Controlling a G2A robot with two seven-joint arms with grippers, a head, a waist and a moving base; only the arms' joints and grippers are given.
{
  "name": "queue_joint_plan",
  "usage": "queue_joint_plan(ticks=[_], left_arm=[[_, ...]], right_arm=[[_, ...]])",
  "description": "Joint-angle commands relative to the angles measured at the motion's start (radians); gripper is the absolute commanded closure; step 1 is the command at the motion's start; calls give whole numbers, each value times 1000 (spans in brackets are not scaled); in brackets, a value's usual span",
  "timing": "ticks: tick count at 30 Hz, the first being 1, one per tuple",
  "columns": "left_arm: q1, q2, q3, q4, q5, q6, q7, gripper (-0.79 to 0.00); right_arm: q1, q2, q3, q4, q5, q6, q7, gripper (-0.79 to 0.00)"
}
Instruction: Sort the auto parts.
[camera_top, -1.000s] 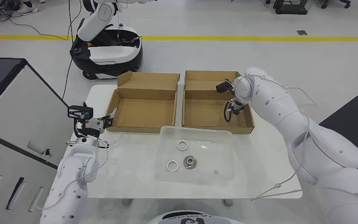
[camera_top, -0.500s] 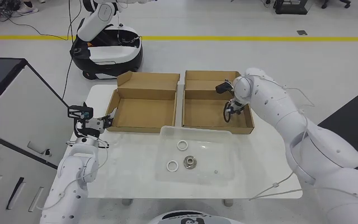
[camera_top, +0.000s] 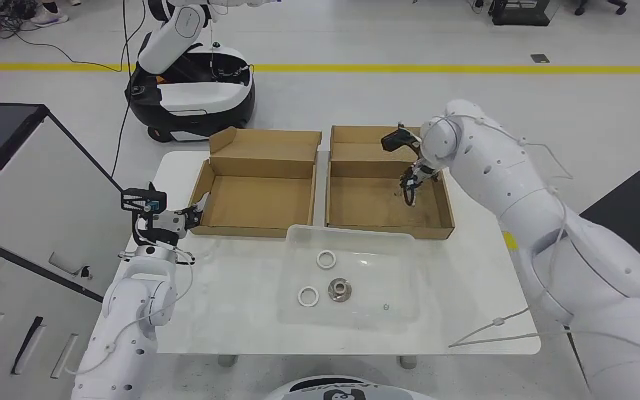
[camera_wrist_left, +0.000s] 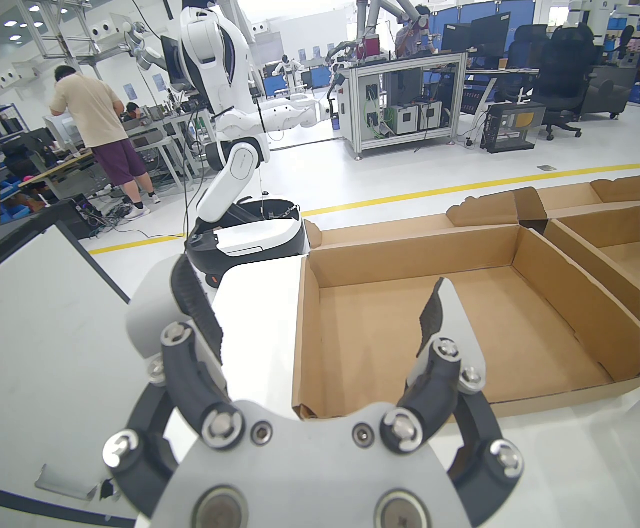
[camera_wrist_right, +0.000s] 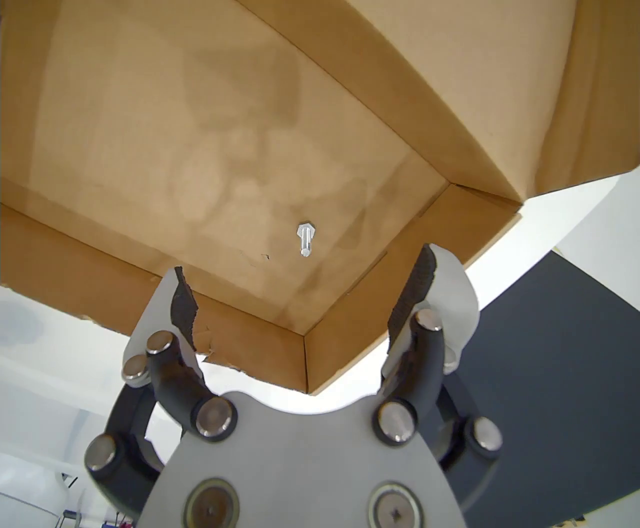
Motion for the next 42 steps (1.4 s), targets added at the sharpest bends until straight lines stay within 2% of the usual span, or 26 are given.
queue_joint_plan(ticks=[1, 5, 13, 21, 29, 42], left_arm=[[0, 0, 0, 0, 0, 0, 0, -785], [0, 0, 0, 0, 0, 0, 0, -785], [0, 0, 0, 0, 0, 0, 0, -785], [0, 0, 0, 0, 0, 0, 0, -785], [0, 0, 0, 0, 0, 0, 0, -785], [0, 0, 0, 0, 0, 0, 0, -785]], right_arm=[[0, 16, 23, -44, -2, -8, 20, -785], [-11, 52, 76, -136, 3, -20, 62, -785], [-105, 157, 247, -439, -1, -1, 187, -785], [-220, 252, 368, -704, 37, 23, 193, -785], [-270, 343, 390, -926, 123, 49, 193, -785], [-240, 461, 322, -1172, 253, 56, 193, -785]])
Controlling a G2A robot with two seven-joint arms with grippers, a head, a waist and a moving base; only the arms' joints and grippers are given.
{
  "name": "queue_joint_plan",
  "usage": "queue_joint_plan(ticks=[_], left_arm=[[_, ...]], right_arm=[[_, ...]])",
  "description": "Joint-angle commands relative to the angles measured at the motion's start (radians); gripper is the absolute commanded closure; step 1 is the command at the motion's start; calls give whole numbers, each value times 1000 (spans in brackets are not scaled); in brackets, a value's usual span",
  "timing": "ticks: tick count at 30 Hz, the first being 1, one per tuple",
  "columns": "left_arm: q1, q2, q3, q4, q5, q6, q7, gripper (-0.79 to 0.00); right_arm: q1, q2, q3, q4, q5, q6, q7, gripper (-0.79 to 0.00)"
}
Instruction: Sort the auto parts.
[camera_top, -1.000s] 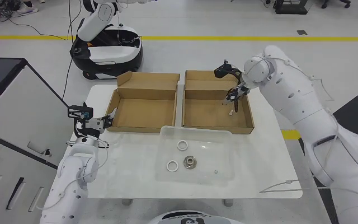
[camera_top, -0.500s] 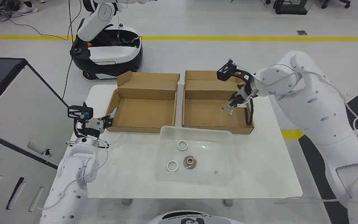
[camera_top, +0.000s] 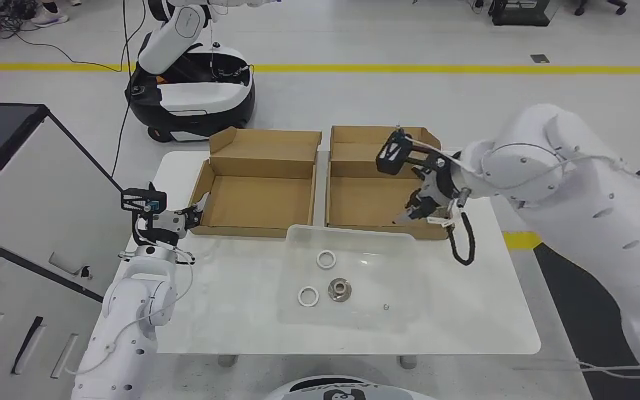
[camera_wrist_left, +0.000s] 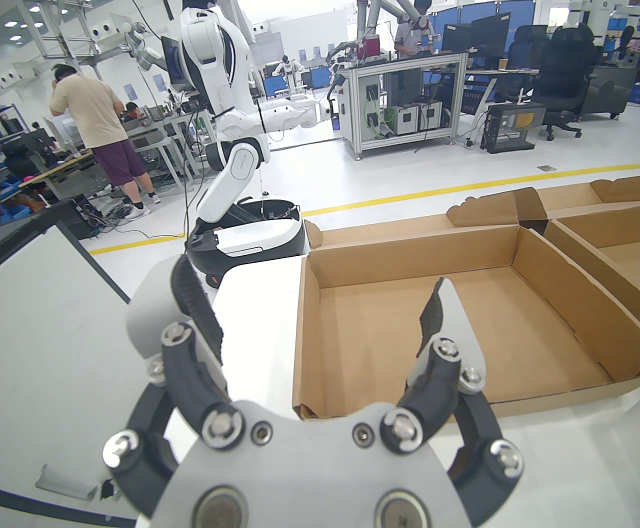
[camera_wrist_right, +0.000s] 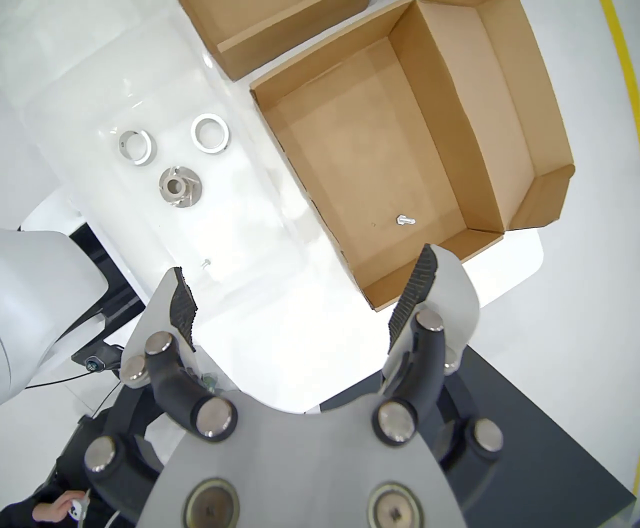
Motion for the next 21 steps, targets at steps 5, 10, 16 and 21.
queue_joint_plan(ticks=[5, 10, 16, 21], left_arm=[[0, 0, 0, 0, 0, 0, 0, -785], [0, 0, 0, 0, 0, 0, 0, -785], [0, 0, 0, 0, 0, 0, 0, -785], [0, 0, 0, 0, 0, 0, 0, -785]], right_arm=[[29, 33, -58, -68, 32, 1, 0, -785], [54, 51, -109, -116, 48, 7, 0, -785], [70, 65, -172, -161, 42, 18, 0, -785], [77, 68, -210, -181, 50, 20, 0, -785]])
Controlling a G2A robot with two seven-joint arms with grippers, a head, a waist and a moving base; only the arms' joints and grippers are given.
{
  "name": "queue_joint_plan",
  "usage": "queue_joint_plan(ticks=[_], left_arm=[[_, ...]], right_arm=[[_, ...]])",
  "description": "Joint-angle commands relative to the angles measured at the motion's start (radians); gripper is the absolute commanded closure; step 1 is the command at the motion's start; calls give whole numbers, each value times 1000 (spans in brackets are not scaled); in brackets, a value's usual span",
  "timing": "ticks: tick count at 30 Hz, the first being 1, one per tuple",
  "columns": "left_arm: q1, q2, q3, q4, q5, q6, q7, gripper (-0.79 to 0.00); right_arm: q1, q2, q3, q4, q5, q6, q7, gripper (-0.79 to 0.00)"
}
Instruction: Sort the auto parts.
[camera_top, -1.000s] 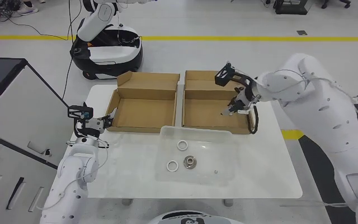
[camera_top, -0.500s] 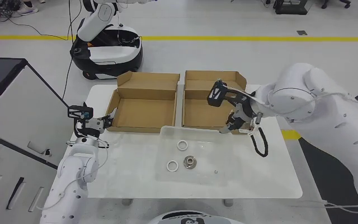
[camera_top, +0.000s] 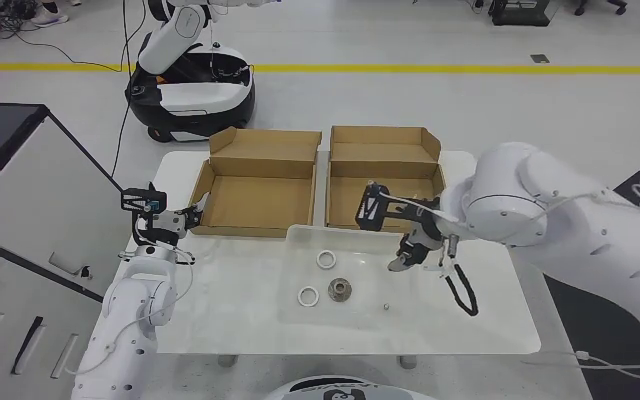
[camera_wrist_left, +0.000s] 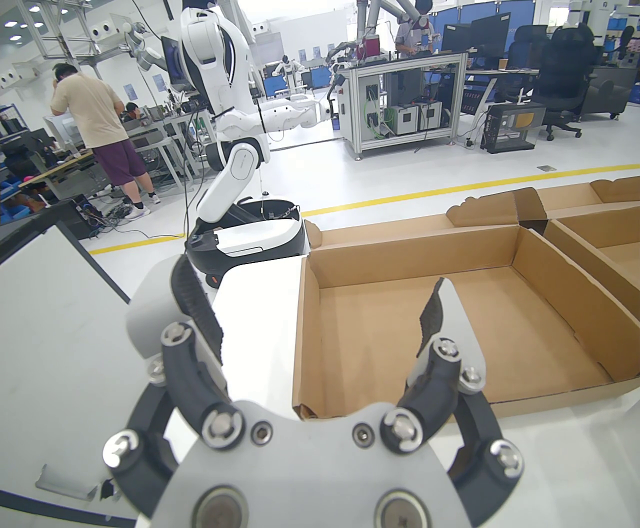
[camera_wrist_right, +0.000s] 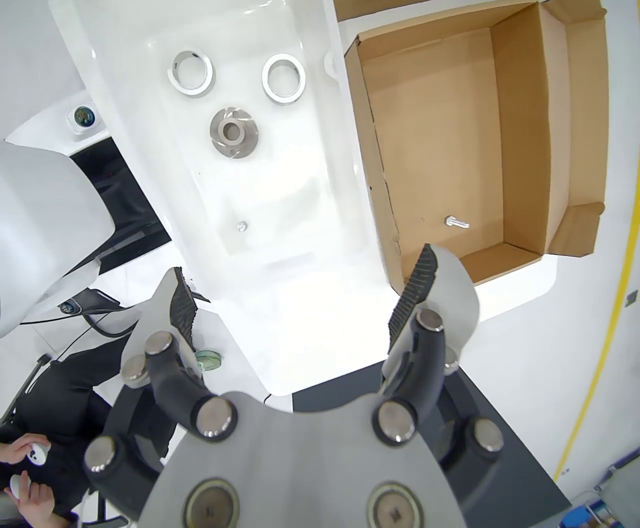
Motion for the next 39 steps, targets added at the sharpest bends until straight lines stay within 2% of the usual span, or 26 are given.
queue_joint_plan(ticks=[1, 18, 23, 30, 39], left_arm=[[0, 0, 0, 0, 0, 0, 0, -785], [0, 0, 0, 0, 0, 0, 0, -785], [0, 0, 0, 0, 0, 0, 0, -785], [0, 0, 0, 0, 0, 0, 0, -785], [0, 0, 0, 0, 0, 0, 0, -785]], right_arm=[[1, 0, -3, -1, 0, -1, 0, -785], [-21, 0, -22, -2, -37, -7, 0, -785], [-19, -5, -98, 0, -57, -72, 0, -785], [60, -14, -236, 25, -15, -155, 0, -785], [173, -40, -396, 52, 31, -162, 0, -785]])
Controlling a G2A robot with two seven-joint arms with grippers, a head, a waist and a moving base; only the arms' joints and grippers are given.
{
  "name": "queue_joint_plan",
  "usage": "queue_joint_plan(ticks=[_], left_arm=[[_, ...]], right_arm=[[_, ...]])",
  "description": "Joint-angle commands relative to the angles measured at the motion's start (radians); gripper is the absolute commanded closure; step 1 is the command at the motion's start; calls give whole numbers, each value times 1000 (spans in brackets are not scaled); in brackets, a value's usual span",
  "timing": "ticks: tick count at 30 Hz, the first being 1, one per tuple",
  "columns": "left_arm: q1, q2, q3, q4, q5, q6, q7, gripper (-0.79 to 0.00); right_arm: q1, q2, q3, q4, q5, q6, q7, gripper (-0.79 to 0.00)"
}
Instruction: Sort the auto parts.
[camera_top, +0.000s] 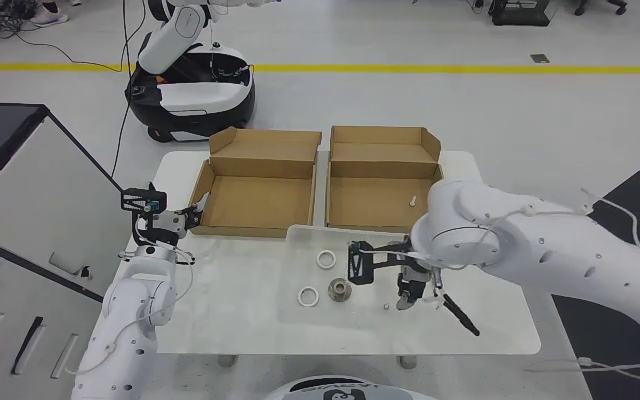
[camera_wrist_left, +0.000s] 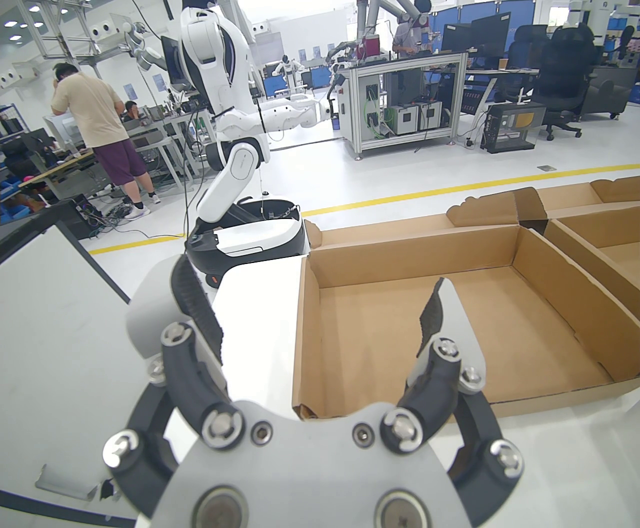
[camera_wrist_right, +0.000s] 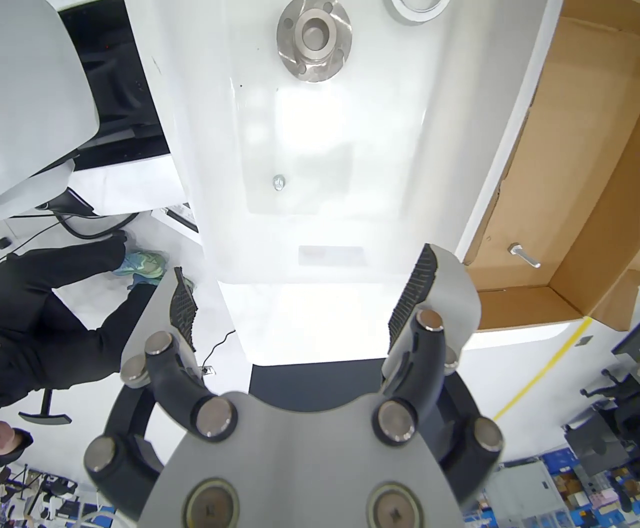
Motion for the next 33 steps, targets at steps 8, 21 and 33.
queue_joint_plan(ticks=[8, 21, 33], left_arm=[[0, 0, 0, 0, 0, 0, 0, -785], [0, 0, 0, 0, 0, 0, 0, -785], [0, 0, 0, 0, 0, 0, 0, -785]], right_arm=[[13, -44, -64, 61, -3, 0, 0, -785], [-38, -89, -64, 135, -40, 5, -3, -690], [-94, -115, -64, 169, -79, 0, 0, -554]])
